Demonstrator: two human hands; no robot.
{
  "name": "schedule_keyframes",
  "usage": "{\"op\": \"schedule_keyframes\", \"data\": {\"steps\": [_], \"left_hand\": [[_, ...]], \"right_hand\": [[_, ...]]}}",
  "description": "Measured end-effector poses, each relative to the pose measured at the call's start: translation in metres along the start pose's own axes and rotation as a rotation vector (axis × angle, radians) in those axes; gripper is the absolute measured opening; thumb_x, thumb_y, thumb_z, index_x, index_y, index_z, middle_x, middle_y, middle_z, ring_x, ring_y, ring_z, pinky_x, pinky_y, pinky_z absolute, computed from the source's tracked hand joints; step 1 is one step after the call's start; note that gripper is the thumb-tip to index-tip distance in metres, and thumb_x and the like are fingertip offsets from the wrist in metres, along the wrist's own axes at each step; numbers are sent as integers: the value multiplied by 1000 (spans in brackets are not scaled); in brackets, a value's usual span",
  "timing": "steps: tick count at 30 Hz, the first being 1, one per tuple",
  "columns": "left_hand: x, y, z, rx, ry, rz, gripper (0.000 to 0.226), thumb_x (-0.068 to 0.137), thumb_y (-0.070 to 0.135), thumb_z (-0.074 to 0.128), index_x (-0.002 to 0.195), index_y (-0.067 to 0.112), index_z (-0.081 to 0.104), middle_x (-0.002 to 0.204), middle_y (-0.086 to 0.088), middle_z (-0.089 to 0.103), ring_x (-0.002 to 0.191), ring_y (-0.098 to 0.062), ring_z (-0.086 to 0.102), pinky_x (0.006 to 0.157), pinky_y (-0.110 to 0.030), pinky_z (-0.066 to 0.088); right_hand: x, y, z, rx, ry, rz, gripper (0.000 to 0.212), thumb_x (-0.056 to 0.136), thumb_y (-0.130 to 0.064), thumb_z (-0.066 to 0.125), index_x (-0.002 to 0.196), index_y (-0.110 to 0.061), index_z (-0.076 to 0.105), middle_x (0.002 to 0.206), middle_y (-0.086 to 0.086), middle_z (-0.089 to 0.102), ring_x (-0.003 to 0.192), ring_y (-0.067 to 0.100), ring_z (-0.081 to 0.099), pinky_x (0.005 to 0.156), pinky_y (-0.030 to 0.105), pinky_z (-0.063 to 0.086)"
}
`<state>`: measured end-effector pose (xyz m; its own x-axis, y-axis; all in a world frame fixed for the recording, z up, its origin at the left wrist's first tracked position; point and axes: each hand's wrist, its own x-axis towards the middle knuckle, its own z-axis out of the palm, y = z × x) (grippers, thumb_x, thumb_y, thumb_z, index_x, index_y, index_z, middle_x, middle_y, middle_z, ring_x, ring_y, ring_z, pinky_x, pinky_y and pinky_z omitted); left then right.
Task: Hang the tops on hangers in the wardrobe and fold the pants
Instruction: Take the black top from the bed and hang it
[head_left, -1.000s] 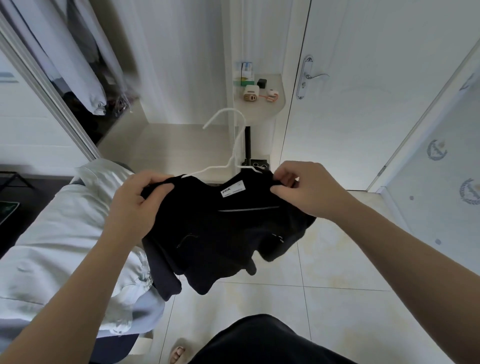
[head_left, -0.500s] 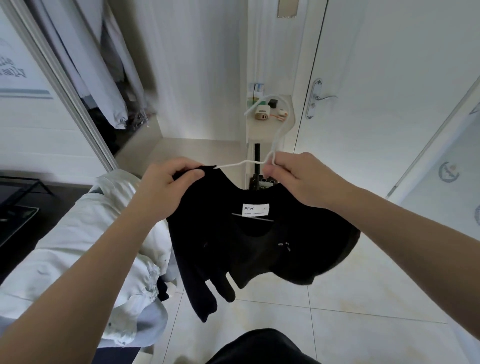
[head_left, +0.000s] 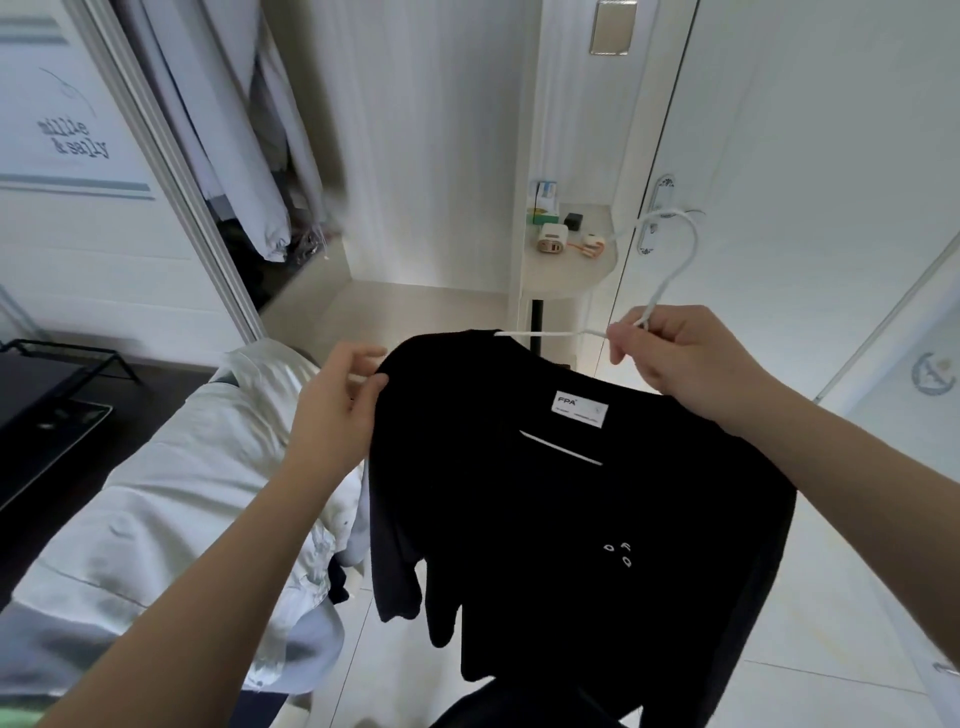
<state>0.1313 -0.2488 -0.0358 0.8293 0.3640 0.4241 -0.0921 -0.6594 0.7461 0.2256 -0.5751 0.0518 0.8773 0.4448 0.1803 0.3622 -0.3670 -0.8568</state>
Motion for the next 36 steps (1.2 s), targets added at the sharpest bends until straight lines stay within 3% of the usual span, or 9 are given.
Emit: {"op": "schedule_keyframes", "data": {"steps": [6, 10, 12, 14, 19, 22, 25, 30, 36], "left_hand": [[12, -3, -8, -55, 173, -55, 33, 99, 7, 53, 91, 39, 61, 87, 22, 65, 81, 8, 59, 79, -11, 44], [18, 8, -7, -9, 187, -31, 25, 102, 10, 49, 104, 26, 68, 102, 15, 65, 100, -5, 59, 98, -31, 46], [16, 18, -4, 82, 127, 140, 27, 103, 20, 46, 115, 15, 70, 111, 9, 64, 112, -15, 56, 105, -36, 41], [14, 28, -1, 143, -41, 303, 32, 100, 31, 49, 120, 15, 69, 114, 8, 64, 111, -9, 53, 104, -21, 35], [23, 34, 2, 197, -186, 385, 15, 99, 3, 55, 107, 4, 67, 97, -8, 66, 92, -9, 53, 87, -1, 31], [33, 30, -3, 198, -127, 368, 18, 99, 8, 50, 106, 3, 66, 96, -2, 64, 90, -11, 53, 86, -3, 32], [45, 25, -8, 197, -58, 327, 16, 99, 2, 51, 106, 2, 66, 95, 7, 58, 90, -8, 51, 85, -2, 32], [72, 27, -14, 165, -29, 251, 13, 100, 3, 54, 104, 8, 66, 95, 5, 61, 91, -11, 55, 81, -4, 34], [106, 38, -19, 203, -33, 349, 12, 99, 4, 58, 107, 6, 68, 98, 4, 62, 93, -8, 55, 88, -11, 39]], "right_hand": [[-12, 7, -2, 16, -100, 22, 32, 102, -24, 55, 73, -17, 66, 48, 0, 34, 44, 16, 26, 44, 17, 27], [-17, 3, 11, 92, -104, 51, 33, 102, -26, 55, 72, -17, 67, 46, -2, 34, 42, 16, 25, 42, 18, 26], [-17, 0, 21, 90, -74, 44, 34, 102, -28, 56, 73, -15, 67, 44, -3, 34, 40, 14, 26, 41, 16, 27], [-14, -4, 32, 64, -60, 28, 34, 101, -29, 57, 75, -11, 68, 44, -3, 35, 38, 11, 27, 41, 16, 28], [-3, -7, 41, 7, -112, -8, 28, 100, -31, 59, 79, -18, 72, 45, -10, 41, 39, 5, 34, 44, 13, 31], [2, -2, 26, -107, -170, -93, 10, 98, -32, 61, 95, -32, 70, 71, -8, 64, 60, 1, 56, 62, 10, 43], [3, 18, -3, -223, -156, -87, 19, 98, -30, 61, 110, -44, 62, 99, -22, 66, 97, -1, 63, 79, 9, 45], [-2, 51, -27, -357, -117, -22, 26, 103, -27, 50, 83, -37, 64, 72, -15, 62, 66, 2, 56, 62, 14, 37], [18, 41, -14, -263, -64, -71, 29, 106, -22, 44, 82, -31, 57, 70, -6, 58, 64, 5, 52, 61, 15, 40]]}}
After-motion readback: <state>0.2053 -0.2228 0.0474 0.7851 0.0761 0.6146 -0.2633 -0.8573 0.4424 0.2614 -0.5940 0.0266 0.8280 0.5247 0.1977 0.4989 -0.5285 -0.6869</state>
